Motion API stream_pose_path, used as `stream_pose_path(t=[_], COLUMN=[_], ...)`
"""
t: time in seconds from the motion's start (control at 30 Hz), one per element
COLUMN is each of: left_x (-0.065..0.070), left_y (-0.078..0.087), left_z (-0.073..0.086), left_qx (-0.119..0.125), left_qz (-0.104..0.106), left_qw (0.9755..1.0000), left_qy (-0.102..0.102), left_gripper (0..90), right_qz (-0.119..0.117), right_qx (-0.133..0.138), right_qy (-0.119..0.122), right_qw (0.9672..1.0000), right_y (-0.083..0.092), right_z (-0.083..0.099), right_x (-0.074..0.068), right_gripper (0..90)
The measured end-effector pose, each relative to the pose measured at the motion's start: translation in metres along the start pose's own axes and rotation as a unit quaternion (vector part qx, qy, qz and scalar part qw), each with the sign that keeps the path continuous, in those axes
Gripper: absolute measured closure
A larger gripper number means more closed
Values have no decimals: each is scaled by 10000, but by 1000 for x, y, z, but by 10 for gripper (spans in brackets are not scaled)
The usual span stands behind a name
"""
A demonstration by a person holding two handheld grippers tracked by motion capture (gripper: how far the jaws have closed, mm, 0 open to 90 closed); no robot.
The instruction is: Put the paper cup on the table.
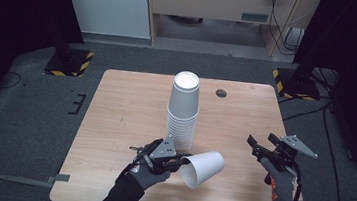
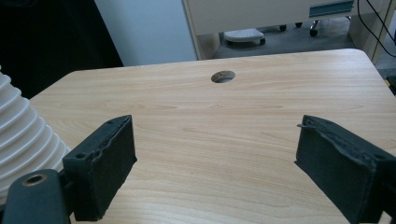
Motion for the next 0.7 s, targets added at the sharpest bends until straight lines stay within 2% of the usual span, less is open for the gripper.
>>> stream_pose_path(t=[0.17, 0.37, 0.43, 0.53, 0.7], left_x=[-3, -7, -8, -8, -15], left_y=[6, 14, 16, 22, 35], left_z=[7, 12, 14, 17, 23], left_qx=[-156, -260, -319, -432, -542], left_qz=[-28, -72, -94, -108, -228], left_qw=[9999, 9996, 9994, 9990, 9983], left_qy=[-5, 19, 12, -9, 33], left_gripper=[861, 862, 861, 861, 861], right_qz=[79, 103, 149, 171, 260], right_qx=[-191, -424, -554, -647, -877], right_qy=[172, 239, 359, 304, 388], right_qw=[9996, 9988, 9977, 9973, 9951], right_y=[-1, -4, -5, -5, -8], right_z=[8, 18, 22, 27, 36], right_x=[2, 6, 7, 9, 14], right_gripper=[118, 119, 119, 118, 118])
Point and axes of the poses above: each handheld gripper's, and its own axes: y roughly backward along the jaws, z roughly out of its underside, x roughly to its right, the point moved 7 cm from there along -y, roughly forward along the jaws, and after that the axes turned 10 degrees about -z, right-handed, at the moved point
